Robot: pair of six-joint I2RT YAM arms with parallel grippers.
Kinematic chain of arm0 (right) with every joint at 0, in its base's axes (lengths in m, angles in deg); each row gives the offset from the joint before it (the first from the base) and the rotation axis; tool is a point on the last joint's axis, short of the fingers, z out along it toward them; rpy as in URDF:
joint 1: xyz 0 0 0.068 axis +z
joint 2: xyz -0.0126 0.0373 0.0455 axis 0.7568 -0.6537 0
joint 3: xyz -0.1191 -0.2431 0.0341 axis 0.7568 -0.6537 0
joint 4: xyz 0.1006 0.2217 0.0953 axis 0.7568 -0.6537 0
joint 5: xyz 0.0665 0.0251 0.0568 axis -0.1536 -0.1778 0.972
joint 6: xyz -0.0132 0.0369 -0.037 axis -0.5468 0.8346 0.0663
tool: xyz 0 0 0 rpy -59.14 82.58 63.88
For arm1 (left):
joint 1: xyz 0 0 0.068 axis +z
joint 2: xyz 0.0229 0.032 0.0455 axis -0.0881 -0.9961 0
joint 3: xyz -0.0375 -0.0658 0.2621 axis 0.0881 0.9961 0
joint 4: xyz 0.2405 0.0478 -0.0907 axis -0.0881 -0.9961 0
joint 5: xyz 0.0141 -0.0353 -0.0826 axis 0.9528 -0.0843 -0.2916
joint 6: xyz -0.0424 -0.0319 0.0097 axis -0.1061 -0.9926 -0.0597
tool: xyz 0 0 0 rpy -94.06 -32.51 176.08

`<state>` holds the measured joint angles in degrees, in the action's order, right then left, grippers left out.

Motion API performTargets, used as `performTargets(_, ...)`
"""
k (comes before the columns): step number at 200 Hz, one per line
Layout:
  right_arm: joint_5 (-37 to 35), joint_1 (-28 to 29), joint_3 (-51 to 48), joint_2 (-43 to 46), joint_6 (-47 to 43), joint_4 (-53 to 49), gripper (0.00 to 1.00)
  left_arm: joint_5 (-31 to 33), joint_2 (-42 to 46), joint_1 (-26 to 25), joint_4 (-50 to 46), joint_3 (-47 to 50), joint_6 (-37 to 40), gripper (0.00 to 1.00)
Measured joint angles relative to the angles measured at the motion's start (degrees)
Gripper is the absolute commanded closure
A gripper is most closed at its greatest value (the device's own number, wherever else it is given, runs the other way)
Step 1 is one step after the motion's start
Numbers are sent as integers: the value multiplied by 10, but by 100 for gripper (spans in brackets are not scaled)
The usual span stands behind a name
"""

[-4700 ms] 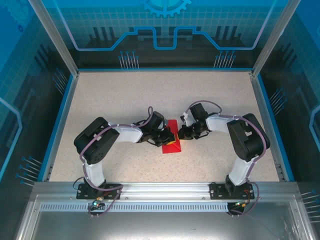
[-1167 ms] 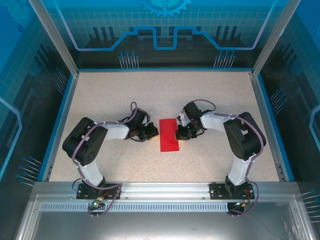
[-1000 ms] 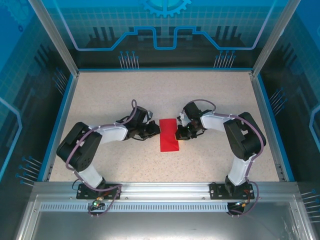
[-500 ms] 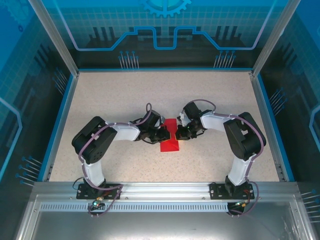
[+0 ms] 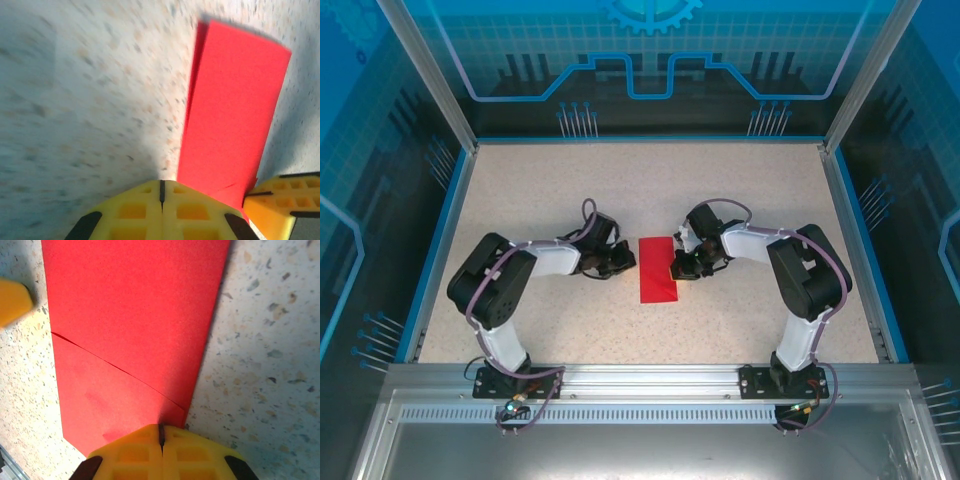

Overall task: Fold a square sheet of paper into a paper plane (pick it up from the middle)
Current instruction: Fold the triangle a second time at the center of the table.

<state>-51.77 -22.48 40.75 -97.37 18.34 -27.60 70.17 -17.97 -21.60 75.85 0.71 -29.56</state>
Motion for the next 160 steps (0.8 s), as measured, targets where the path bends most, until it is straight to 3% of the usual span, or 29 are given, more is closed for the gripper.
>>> performTargets(31,1,0,0,0,0,0,97,-16,34,-12,11,2,5,97)
performTargets(77,2,0,0,0,0,1,97,-44,13,-77,39,-13,3,100)
performTargets(160,26,0,-43,37,-6,44,91,-36,-44,-79,14,-33,-3,100)
